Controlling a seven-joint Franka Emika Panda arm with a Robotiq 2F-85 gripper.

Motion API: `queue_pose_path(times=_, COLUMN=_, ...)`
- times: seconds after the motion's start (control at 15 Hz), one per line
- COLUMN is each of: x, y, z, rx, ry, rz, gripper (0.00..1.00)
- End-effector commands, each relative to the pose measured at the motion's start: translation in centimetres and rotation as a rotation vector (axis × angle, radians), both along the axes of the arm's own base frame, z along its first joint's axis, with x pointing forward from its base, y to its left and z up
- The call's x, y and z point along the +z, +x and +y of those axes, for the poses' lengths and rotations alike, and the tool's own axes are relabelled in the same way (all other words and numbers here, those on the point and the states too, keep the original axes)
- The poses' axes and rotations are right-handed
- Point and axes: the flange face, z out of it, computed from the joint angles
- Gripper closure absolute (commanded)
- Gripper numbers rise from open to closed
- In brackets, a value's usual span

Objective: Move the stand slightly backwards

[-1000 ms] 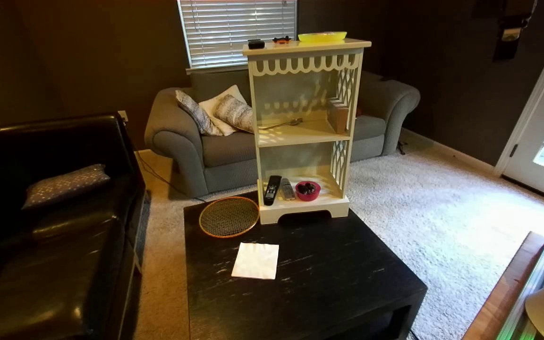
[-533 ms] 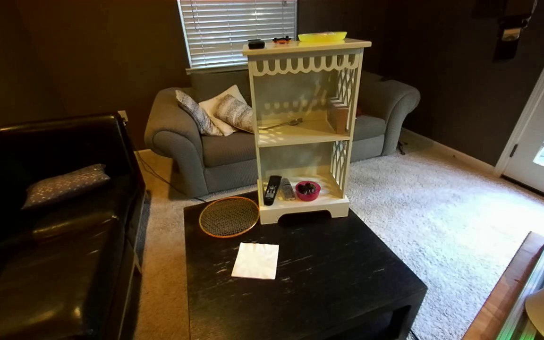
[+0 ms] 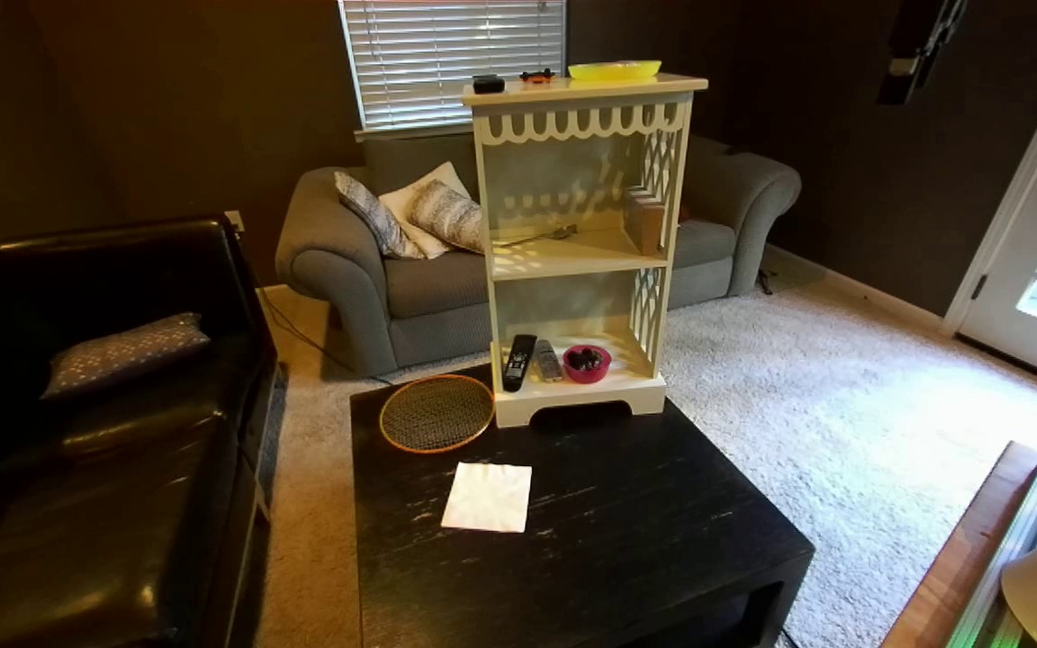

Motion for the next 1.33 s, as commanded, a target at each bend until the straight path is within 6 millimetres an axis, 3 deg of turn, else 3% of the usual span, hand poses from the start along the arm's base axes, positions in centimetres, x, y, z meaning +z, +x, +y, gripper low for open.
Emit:
queue_pose_path(times=0.0, x=0.1, y=4.4, z=2.2, rx=0.049, ry=-0.133, rz=-0.142, gripper=0.00)
queue_pose_path(times=0.2, x=-0.5, y=8.3, z=4.3, rx=0.121, ry=-0.256, rz=-0.243, gripper=0.00)
queue_pose_path(times=0.33, x=-1.2, y=10.8, z=4.5, rx=0.168, ry=-0.338, rz=-0.314, gripper=0.00)
queue_pose_path(times=0.73, x=-5.2, y=16.4, z=0.7, rx=0.314, ry=-0.576, rz=-0.485, gripper=0.00)
queue_pose_path(times=0.87, x=-5.6, y=17.9, z=-0.8, rx=0.361, ry=-0.652, rz=-0.525, gripper=0.00)
queue_pose_path(times=1.0, x=-4.7, y=19.2, z=-2.2, rx=0.389, ry=-0.737, rz=-0.563, gripper=0.00)
queue_pose_path(times=1.07, x=-5.7, y=17.3, z=-1.4, rx=0.369, ry=-0.673, rz=-0.518, gripper=0.00)
queue_pose_path(times=1.27, x=-6.0, y=17.7, z=-2.0, rx=0.364, ry=-0.673, rz=-0.517, gripper=0.00)
